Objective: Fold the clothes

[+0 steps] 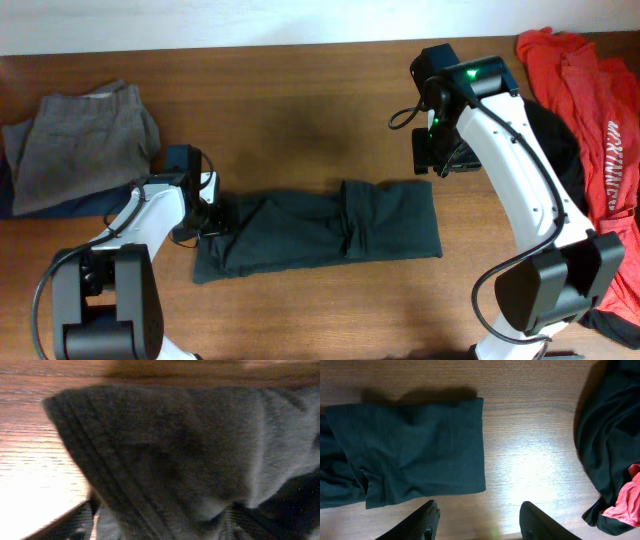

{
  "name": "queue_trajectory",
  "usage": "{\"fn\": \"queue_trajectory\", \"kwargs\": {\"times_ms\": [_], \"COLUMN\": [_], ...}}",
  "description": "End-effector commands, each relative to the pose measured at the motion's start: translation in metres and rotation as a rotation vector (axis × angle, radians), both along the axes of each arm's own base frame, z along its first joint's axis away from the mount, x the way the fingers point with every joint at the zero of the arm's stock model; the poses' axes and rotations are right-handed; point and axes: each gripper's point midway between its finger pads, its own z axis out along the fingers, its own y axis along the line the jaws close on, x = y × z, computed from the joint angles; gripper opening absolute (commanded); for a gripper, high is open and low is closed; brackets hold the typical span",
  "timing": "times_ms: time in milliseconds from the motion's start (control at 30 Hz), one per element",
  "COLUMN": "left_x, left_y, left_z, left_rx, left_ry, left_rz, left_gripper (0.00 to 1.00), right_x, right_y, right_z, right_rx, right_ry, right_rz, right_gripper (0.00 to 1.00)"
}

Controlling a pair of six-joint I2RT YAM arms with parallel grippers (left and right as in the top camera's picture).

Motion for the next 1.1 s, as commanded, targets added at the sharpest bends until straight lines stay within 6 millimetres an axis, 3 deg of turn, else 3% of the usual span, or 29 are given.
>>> {"fn": "queue_trajectory", "kwargs": {"times_ms": [0,100,267,433,567,833,933,1067], "left_x": [-0.033,-0.032,-0.026,-0.010,0.009,0.039,0.042,0.038], "left_y": [-0.032,-0.032,-0.026,0.012,0.057,0.123,0.131,0.110], "left_z": [-0.024,-0.024,-0.019,0.007,0.044,0.110,0.129,0.143], "left_rx": [-0.183,-0.186,-0.177,-0.106,-0.038,0.036,0.039,0.016], "left_ry": [0.123,0.120,0.112,0.109,0.067,-0.054,-0.071,-0.036], "left_rz": [-0.010,-0.010,-0.004,0.080,0.160,0.265,0.283,0.241], "left_gripper": [0.53,0.23,0.00,0.00,0.00,0.01,0.01,0.01], "right_x": [-0.001,-0.002,-0.004,-0.002,0.000,0.003,0.003,0.004], "right_y": [-0.006,-0.006,-0.006,-0.011,-0.021,-0.053,-0.061,-0.066], "right_z": [-0.002,-0.002,-0.002,-0.001,-0.001,0.000,-0.001,0.000], "right_rx": [-0.024,-0.025,-0.026,-0.049,-0.065,-0.064,-0.064,-0.064], "right_ry": [0.011,0.017,0.021,0.014,0.008,0.009,0.011,0.009], "right_rz": [-0.008,-0.008,-0.007,-0.009,-0.033,-0.108,-0.130,-0.144], "right_gripper": [0.57,0.57,0.57,0.56,0.56,0.57,0.57,0.57]}}
